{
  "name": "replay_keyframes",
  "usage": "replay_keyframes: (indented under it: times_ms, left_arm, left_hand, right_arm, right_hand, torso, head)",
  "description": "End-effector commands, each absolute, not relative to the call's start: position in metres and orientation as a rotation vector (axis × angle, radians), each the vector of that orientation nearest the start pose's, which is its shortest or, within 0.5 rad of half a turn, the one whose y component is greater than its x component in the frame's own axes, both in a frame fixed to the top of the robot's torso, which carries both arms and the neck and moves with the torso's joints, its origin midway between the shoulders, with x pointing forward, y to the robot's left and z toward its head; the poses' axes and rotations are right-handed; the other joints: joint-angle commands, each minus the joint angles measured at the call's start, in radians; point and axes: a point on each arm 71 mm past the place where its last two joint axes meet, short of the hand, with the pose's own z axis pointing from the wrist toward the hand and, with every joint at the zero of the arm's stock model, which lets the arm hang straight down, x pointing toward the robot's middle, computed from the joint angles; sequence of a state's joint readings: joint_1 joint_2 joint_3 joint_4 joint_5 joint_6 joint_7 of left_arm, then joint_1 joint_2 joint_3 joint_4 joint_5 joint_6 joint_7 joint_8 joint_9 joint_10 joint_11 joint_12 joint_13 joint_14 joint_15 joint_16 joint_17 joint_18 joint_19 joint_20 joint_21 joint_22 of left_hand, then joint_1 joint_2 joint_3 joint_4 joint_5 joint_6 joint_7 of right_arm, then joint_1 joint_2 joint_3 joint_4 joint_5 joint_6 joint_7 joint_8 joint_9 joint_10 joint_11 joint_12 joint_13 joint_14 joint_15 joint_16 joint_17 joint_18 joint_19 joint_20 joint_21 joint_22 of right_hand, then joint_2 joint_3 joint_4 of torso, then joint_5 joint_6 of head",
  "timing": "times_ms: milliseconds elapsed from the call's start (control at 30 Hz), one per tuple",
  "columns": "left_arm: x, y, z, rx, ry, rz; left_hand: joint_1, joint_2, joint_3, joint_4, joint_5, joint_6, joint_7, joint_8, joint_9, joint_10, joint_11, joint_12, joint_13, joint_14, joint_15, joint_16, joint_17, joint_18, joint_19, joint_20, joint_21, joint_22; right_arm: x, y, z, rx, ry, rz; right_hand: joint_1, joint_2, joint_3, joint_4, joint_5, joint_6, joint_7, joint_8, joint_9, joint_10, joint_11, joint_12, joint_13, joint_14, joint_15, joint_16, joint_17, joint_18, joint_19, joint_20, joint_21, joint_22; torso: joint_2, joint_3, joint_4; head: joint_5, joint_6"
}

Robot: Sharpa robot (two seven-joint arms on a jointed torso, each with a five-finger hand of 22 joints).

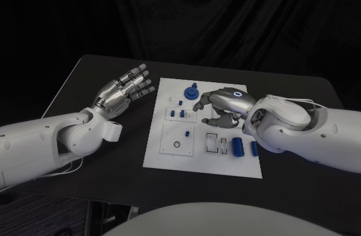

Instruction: Assemble the parts on the task board

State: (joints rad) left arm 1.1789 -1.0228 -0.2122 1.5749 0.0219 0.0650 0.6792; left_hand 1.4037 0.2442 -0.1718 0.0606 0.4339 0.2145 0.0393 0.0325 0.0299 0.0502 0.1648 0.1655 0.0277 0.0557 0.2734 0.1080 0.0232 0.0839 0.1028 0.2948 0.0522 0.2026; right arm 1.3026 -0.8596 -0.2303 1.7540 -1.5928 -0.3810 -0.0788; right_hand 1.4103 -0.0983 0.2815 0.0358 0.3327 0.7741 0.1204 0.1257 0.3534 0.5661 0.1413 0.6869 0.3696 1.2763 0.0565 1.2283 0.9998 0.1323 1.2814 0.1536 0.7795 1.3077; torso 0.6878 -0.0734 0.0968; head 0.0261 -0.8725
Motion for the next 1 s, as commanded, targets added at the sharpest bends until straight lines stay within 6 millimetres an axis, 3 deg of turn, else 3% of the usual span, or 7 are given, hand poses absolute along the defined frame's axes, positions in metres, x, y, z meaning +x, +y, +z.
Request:
replay_keyframes:
  times_ms: [33,400,633,1000]
  left_arm:
    - [0.436,0.270,-0.217,-1.032,1.325,-1.901]
    - [0.437,0.268,-0.217,-1.032,1.328,-1.904]
    - [0.437,0.267,-0.217,-1.031,1.330,-1.907]
    - [0.437,0.267,-0.218,-1.033,1.332,-1.907]
  left_hand:
    - [-0.002,0.004,0.001,-0.006,0.005,0.004,0.003,-0.001,0.002,0.001,0.007,0.005,0.002,0.001,0.008,0.006,0.001,-0.015,0.009,0.001,0.006,0.001]
    - [-0.003,0.005,0.002,-0.006,0.006,0.005,0.004,-0.001,0.002,0.002,0.006,0.006,0.002,0.001,0.008,0.007,0.002,-0.015,0.009,0.001,0.006,0.001]
    - [-0.004,0.006,0.003,-0.006,0.007,0.005,0.004,0.000,0.002,0.002,0.006,0.005,0.002,0.001,0.008,0.007,0.001,-0.015,0.010,0.001,0.006,0.001]
    - [-0.005,0.007,0.004,-0.006,0.009,0.005,0.005,0.000,0.002,0.002,0.006,0.006,0.002,0.000,0.008,0.007,0.001,-0.016,0.010,0.001,0.006,0.000]
  right_arm:
    - [0.424,-0.155,-0.175,-0.389,1.617,0.739]
    - [0.434,-0.194,-0.181,-0.329,1.688,0.602]
    - [0.438,-0.208,-0.198,-0.307,1.752,0.542]
    - [0.441,-0.210,-0.216,-0.304,1.796,0.523]
  right_hand:
    - [0.008,0.002,0.011,-0.002,0.015,0.014,0.001,0.002,-0.004,0.011,-0.001,0.007,-0.003,0.007,0.000,0.008,0.001,0.011,0.010,0.002,0.012,0.073]
    - [0.008,0.006,0.027,0.004,0.028,0.029,0.004,-0.001,-0.015,0.039,-0.004,0.010,-0.013,0.018,-0.003,0.020,0.008,0.006,0.024,-0.001,0.045,0.081]
    - [0.011,-0.001,0.042,0.004,0.039,0.029,0.002,-0.010,-0.027,0.051,-0.004,-0.004,-0.030,0.020,-0.004,0.022,0.004,0.005,0.027,-0.003,0.052,0.082]
    - [-0.013,-0.011,0.035,0.029,-0.042,0.021,0.004,-0.031,-0.058,0.066,-0.006,-0.024,-0.057,0.023,-0.004,0.026,-0.005,0.005,0.027,-0.001,0.054,0.080]
  torso:
    - [0.001,-0.0015,0.0010]
    - [0.001,-0.0039,0.0011]
    - [0.004,0.0000,-0.0004]
    - [0.001,0.0000,-0.0003]
  head:
    - [-0.005,0.000]
    - [-0.013,0.000]
    - [-0.018,0.000]
    - [-0.018,0.000]
